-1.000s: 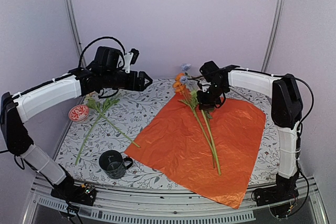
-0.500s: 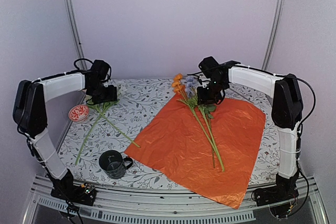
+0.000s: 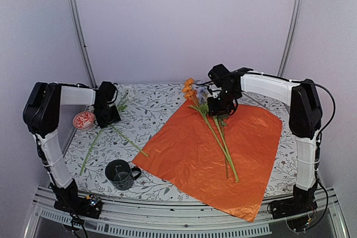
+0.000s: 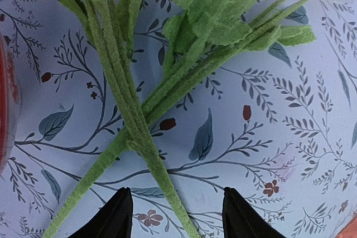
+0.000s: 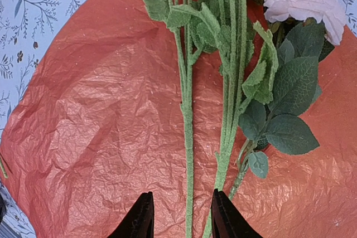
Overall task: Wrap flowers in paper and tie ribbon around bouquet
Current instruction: Pick up the fake flower from the center of the board, then pass from the left arm to the right, then place the fake flower on the flattened wrapping paper, then pick up the fake flower from the center of the board, then pass from the left arm to the right, then place the fake flower on the flattened wrapping paper.
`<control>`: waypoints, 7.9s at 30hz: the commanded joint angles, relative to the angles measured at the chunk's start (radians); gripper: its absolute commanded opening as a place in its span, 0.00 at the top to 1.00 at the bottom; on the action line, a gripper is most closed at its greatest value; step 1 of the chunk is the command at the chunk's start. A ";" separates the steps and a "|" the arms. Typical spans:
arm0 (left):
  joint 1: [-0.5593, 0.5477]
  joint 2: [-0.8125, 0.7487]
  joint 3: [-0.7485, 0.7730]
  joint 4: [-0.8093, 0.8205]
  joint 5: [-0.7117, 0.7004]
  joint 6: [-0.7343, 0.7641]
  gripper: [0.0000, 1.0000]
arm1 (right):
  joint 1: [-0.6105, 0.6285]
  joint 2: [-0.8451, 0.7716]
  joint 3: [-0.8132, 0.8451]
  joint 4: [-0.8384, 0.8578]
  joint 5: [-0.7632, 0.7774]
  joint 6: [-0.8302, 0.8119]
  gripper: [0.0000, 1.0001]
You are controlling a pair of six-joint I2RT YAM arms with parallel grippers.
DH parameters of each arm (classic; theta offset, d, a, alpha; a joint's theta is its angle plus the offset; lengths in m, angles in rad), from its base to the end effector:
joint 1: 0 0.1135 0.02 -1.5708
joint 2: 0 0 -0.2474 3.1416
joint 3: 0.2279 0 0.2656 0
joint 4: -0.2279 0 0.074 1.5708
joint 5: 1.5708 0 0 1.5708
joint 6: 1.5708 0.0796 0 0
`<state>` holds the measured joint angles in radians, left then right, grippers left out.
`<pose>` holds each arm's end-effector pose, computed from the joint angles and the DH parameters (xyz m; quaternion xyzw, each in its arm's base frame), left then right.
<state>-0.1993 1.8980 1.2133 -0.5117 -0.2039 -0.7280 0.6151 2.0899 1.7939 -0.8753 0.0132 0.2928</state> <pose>0.3889 -0.0621 0.0892 -0.2737 0.9385 0.0066 0.2103 0.3824 0.2689 0.1687 -0.1560 0.9676 0.0812 0.1812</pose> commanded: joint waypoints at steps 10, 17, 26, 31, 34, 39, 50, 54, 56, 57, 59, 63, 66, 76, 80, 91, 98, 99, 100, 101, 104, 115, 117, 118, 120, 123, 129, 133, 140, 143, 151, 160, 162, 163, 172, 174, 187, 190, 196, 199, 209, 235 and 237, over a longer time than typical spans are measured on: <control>0.040 0.182 0.063 0.040 0.073 -0.004 0.59 | 0.003 -0.059 -0.035 -0.018 0.050 -0.023 0.63; 0.040 0.132 -0.006 0.093 0.132 -0.019 0.99 | 0.005 -0.073 -0.037 -0.019 0.062 -0.026 0.63; -0.012 -0.098 -0.063 0.199 0.152 -0.044 1.00 | 0.005 -0.079 -0.036 -0.022 0.064 -0.025 0.63; -0.114 -0.304 -0.037 0.263 -0.007 0.029 1.00 | 0.005 -0.126 -0.039 0.008 0.039 -0.027 0.63; -0.208 -0.422 -0.031 0.368 -0.087 0.149 1.00 | 0.006 -0.181 -0.042 0.060 -0.025 -0.044 0.63; -0.371 -0.568 -0.051 0.592 0.038 0.361 1.00 | 0.041 -0.376 -0.136 0.348 -0.309 -0.122 0.63; -0.652 -0.566 -0.068 0.958 0.694 0.432 1.00 | 0.127 -0.598 -0.379 1.298 -0.854 0.103 0.37; -0.689 -0.522 -0.046 0.977 0.730 0.429 1.00 | 0.169 -0.554 -0.329 1.299 -0.839 0.103 0.31; -0.701 -0.506 -0.045 0.989 0.746 0.428 1.00 | 0.172 -0.538 -0.321 1.303 -0.835 0.118 0.32; -0.706 -0.496 -0.043 0.990 0.755 0.429 1.00 | 0.173 -0.533 -0.319 1.303 -0.833 0.123 0.35; -0.711 -0.484 -0.040 0.988 0.765 0.425 1.00 | 0.174 -0.530 -0.322 1.305 -0.830 0.131 0.66; -0.711 -0.492 -0.056 0.987 0.753 0.418 1.00 | 0.173 -0.569 -0.357 1.300 -0.772 0.135 1.00; -0.707 -0.507 -0.062 0.946 0.652 0.417 0.67 | 0.160 -0.595 -0.358 1.224 -0.668 0.135 1.00; -0.529 -0.474 0.046 0.478 0.124 0.297 0.19 | 0.065 -0.449 -0.087 0.348 -0.065 0.061 1.00; -0.415 -0.404 0.132 0.171 -0.010 0.203 0.20 | 0.012 -0.285 0.006 0.086 -0.033 0.043 1.00; -0.318 -0.290 0.146 0.034 0.028 0.226 0.20 | 0.004 0.136 0.302 -0.153 0.041 -0.067 1.00; -0.278 -0.196 0.166 -0.061 -0.005 0.255 0.20 | 0.004 0.238 0.364 -0.094 0.113 -0.104 0.86; -0.269 -0.181 0.168 -0.078 -0.009 0.259 0.20 | 0.003 0.242 0.365 -0.087 0.127 -0.105 0.80; -0.262 -0.170 0.169 -0.089 -0.014 0.265 0.19 | 0.004 0.243 0.364 -0.079 0.144 -0.104 0.73; -0.256 -0.159 0.165 -0.098 -0.020 0.271 0.19 | 0.004 0.243 0.364 -0.070 0.163 -0.103 0.66; -0.233 -0.129 0.166 -0.123 -0.041 0.294 0.17 | 0.004 0.237 0.365 -0.038 0.179 -0.115 0.56; -0.103 0.033 0.139 -0.236 -0.171 0.437 0.19 | 0.050 0.098 0.262 -0.010 0.186 -0.139 0.53; -0.078 0.088 0.156 -0.243 -0.121 0.456 0.20 | 0.064 0.075 0.237 0.003 0.180 -0.141 0.52; -0.069 0.110 0.166 -0.241 -0.101 0.460 0.20 | 0.070 0.067 0.230 0.006 0.177 -0.140 0.52; -0.056 0.140 0.193 -0.230 -0.101 0.470 0.21 | 0.082 0.056 0.217 0.006 0.177 -0.139 0.52; -0.022 0.187 0.257 -0.232 -0.094 0.487 0.22 | 0.094 0.048 0.197 -0.003 0.187 -0.147 0.52; 0.022 0.268 0.317 -0.248 0.068 0.522 0.30 | 0.100 0.037 0.149 -0.014 0.193 -0.144 0.52; 0.030 0.270 0.274 -0.225 0.193 0.546 0.38 | 0.101 0.028 0.131 -0.016 0.198 -0.141 0.52; 0.043 0.315 0.276 -0.244 0.270 0.572 0.82 | 0.101 0.009 0.128 -0.021 0.207 -0.147 0.52; 0.033 0.323 0.267 -0.241 0.264 0.565 1.00 | 0.102 -0.002 0.121 -0.021 0.216 -0.147 0.52; -0.037 -0.038 0.206 0.004 0.068 0.497 1.00 | 0.104 -0.057 0.116 -0.004 0.188 -0.142 0.52; -0.325 -0.389 0.220 0.253 -0.449 0.698 1.00 | 0.131 -0.220 0.057 0.163 0.016 -0.169 0.51; -0.316 -0.459 0.214 0.284 -0.188 0.615 1.00 | 0.142 -0.282 0.010 0.275 -0.111 -0.190 0.51; -0.311 -0.496 0.188 0.337 -0.043 0.569 1.00 | 0.149 -0.322 -0.026 0.342 -0.187 -0.203 0.51; -0.457 -0.604 -0.159 1.171 0.692 0.249 1.00 | 0.176 -0.445 -0.288 1.061 -0.805 0.005 0.28; -0.484 -0.578 -0.138 1.170 0.701 0.249 1.00 | 0.190 -0.414 -0.264 1.060 -0.787 0.023 0.22; -0.520 -0.501 -0.145 1.245 0.749 0.169 1.00 | 0.208 -0.376 -0.263 1.020 -0.728 0.024 1.00; -0.523 -0.506 -0.151 1.225 0.741 0.177 1.00 | 0.206 -0.396 -0.267 0.983 -0.668 0.025 1.00; -0.525 -0.530 -0.101 0.904 0.526 0.274 0.38 | 0.166 -0.424 -0.225 0.718 -0.484 0.010 1.00; -0.555 -0.524 -0.042 0.562 0.243 0.357 0.29 | 0.107 -0.387 -0.150 0.383 -0.324 -0.025 1.00; -0.760 -0.431 -0.060 0.100 0.122 0.419 0.31 | 0.062 -0.173 -0.118 -0.108 0.038 -0.040 1.00; -1.022 -0.160 -0.116 -0.215 0.120 0.195 0.63 | 0.057 -0.157 -0.111 -0.107 0.093 -0.038 0.52; -1.020 -0.133 -0.104 -0.232 0.108 0.204 0.63 | 0.040 -0.192 -0.148 -0.105 0.099 -0.045 0.52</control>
<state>-1.2209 1.7241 1.0710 -0.7143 -0.0650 -0.5346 0.6731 1.9976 1.6978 -0.9920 0.0959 0.2634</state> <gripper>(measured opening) 0.370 0.480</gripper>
